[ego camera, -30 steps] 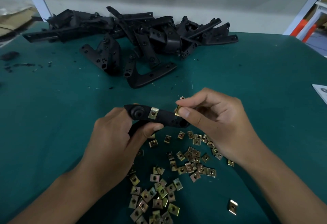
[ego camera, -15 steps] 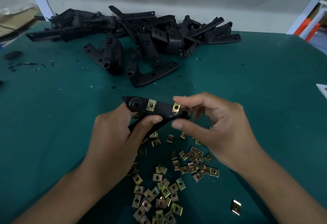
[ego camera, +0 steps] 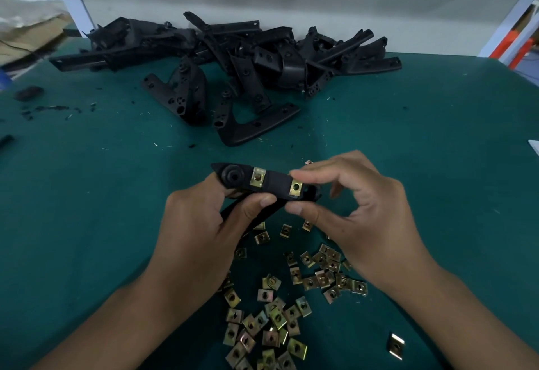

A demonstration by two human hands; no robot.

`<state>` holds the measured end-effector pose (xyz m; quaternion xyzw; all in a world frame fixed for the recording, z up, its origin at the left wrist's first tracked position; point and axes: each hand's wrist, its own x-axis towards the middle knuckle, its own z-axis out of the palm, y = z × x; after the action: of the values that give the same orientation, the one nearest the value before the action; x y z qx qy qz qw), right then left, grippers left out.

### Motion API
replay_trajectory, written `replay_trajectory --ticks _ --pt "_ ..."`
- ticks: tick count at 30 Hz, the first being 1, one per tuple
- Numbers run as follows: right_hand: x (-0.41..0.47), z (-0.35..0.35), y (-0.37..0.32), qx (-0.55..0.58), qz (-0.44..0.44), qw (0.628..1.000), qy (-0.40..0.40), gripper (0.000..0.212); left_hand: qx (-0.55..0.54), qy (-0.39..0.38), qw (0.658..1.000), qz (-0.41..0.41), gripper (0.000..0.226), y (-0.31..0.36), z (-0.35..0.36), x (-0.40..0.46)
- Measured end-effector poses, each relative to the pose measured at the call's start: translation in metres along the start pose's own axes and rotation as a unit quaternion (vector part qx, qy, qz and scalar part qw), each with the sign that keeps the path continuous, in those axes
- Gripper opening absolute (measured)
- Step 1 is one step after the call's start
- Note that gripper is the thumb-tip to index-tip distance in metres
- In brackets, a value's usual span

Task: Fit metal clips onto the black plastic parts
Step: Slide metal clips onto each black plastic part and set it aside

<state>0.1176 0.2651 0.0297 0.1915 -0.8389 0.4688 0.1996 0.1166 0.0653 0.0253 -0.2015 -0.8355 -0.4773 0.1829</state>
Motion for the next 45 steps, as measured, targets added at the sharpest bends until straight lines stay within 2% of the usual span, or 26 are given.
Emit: replay_trajectory --ticks 5,8,14,16,18,23,28,31,33,39,45 --pt "-0.001 0.0 0.0 -0.006 -0.007 1.0 0.005 0.028 0.008 0.001 1.0 0.012 0.013 0.0 -0.001 -0.001" --pt "-0.002 0.0 0.001 -0.002 0.0 1.0 0.004 0.031 0.048 0.006 0.999 0.023 0.009 0.0 -0.001 -0.002" --pt "0.0 0.002 0.005 0.003 -0.016 1.0 0.01 0.031 0.088 -0.008 0.995 0.036 0.027 0.0 -0.006 -0.005" --pt "-0.001 0.002 0.008 0.005 -0.024 0.999 0.029 0.026 0.086 -0.024 0.996 0.013 0.028 0.0 -0.007 -0.004" --pt "0.003 -0.004 0.009 0.04 0.003 0.997 0.068 0.021 0.088 -0.036 0.995 -0.019 0.033 -0.002 -0.008 -0.004" --pt "0.02 -0.037 0.005 0.075 0.033 0.98 0.184 0.017 0.022 0.004 0.998 -0.061 0.023 -0.004 -0.009 -0.002" --pt "-0.01 -0.078 -0.027 0.015 0.044 0.983 0.179 0.017 -0.08 0.006 0.993 -0.09 0.026 0.028 -0.009 -0.003" --pt "-0.072 -0.118 -0.051 -0.049 0.093 0.973 0.207 0.028 -0.13 -0.043 0.987 -0.077 0.027 0.064 0.004 -0.009" --pt "-0.127 -0.146 -0.069 -0.099 0.139 0.956 0.24 0.025 -0.166 -0.109 0.979 -0.055 0.031 0.092 0.025 -0.021" --pt "-0.308 -0.2 -0.124 -0.195 0.324 0.87 0.317 0.017 -0.178 -0.301 0.936 0.025 0.03 0.174 0.124 -0.087" --pt "-0.423 -0.217 -0.148 -0.261 0.444 0.775 0.367 0.014 -0.097 -0.422 0.895 0.109 0.027 0.232 0.202 -0.155"
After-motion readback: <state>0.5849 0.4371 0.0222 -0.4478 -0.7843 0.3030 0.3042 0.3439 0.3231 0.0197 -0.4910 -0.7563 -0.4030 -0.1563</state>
